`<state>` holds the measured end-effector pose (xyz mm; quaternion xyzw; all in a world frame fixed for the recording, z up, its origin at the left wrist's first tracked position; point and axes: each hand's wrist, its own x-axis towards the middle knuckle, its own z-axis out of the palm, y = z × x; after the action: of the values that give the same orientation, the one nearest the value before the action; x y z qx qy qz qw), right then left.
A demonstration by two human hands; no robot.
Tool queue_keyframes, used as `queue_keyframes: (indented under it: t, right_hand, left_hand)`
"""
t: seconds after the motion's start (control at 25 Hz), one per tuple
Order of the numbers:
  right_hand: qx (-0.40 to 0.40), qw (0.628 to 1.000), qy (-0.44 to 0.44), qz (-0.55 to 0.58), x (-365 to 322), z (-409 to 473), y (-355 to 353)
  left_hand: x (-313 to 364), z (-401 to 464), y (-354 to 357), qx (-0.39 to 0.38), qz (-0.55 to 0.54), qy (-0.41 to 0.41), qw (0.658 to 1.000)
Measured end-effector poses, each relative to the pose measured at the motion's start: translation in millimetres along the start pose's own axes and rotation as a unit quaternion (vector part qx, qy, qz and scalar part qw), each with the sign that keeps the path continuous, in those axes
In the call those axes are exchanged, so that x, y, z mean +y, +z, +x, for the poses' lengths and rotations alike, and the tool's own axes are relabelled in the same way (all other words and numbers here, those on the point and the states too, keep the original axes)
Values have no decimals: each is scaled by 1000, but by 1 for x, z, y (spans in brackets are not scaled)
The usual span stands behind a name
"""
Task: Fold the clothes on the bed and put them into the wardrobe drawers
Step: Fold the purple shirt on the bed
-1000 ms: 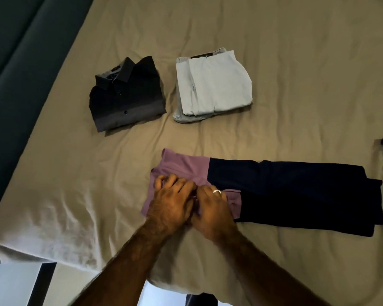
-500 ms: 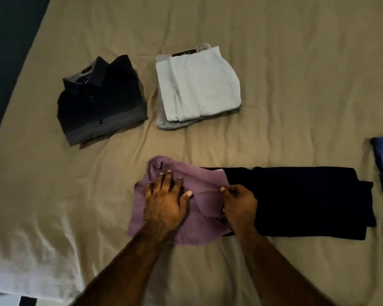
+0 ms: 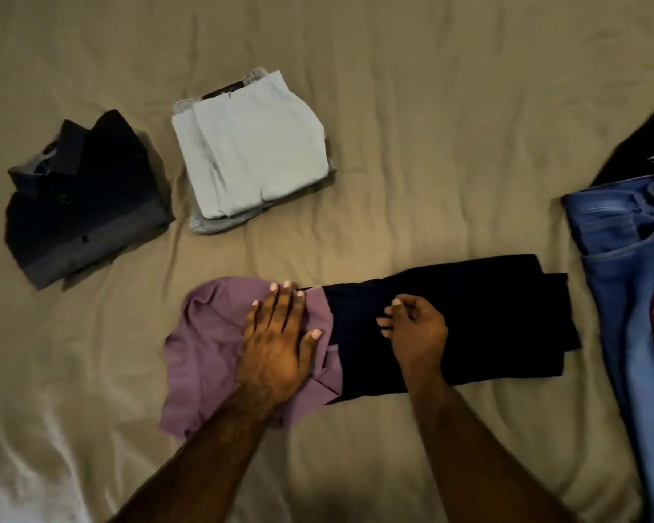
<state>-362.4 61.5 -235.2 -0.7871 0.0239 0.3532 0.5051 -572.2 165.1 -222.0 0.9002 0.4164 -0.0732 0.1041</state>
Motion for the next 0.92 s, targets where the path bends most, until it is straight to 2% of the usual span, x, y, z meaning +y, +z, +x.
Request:
queue_keyframes:
  t: [0.08,0.16,0.2,0.28,0.36,0.44,0.56,0.64,0.72,0.8,0.84,0.92]
  right_hand:
    - [26,995,47,79,1,17,-38]
    - [106,987,73,98,-2,34,-90]
    - [152,981,87,84,-6,39,-116]
    - [202,969,131,53,-7,39,-144]
    - [204,962,176,33,-12,40,-162]
    - [204,956,208,27,-11,44,-174]
    - [208,959,189,32,-14,51,-185]
    - [200,968,151,9,-16,72,-206]
    - [214,973,78,-40,-19,90,-222]
    - [264,959,1,-101,-18,97,-232]
    - [271,953,-18,-132,-15,95,-237]
    - [224,957,-2,-187,-4,88,-237]
  left_hand:
    - [4,-9,16,-67,15,-24,997]
    - [12,-11,23,-95,35,-55,993]
    - [25,-8,20,-79,40,-74,993]
    - [55,-3,4,1,35,-78,996]
    - [115,18,-8,74,14,-8,997]
    - [189,45,-14,72,-6,118,990]
    - [261,67,0,-14,27,268,963]
    - [290,80,14,-67,65,318,944]
    - [297,91,24,-108,82,302,944]
    - [301,96,29,-128,86,273,950]
    - [307,96,30,-132,80,267,951]
    - [316,95,27,-131,34,265,955]
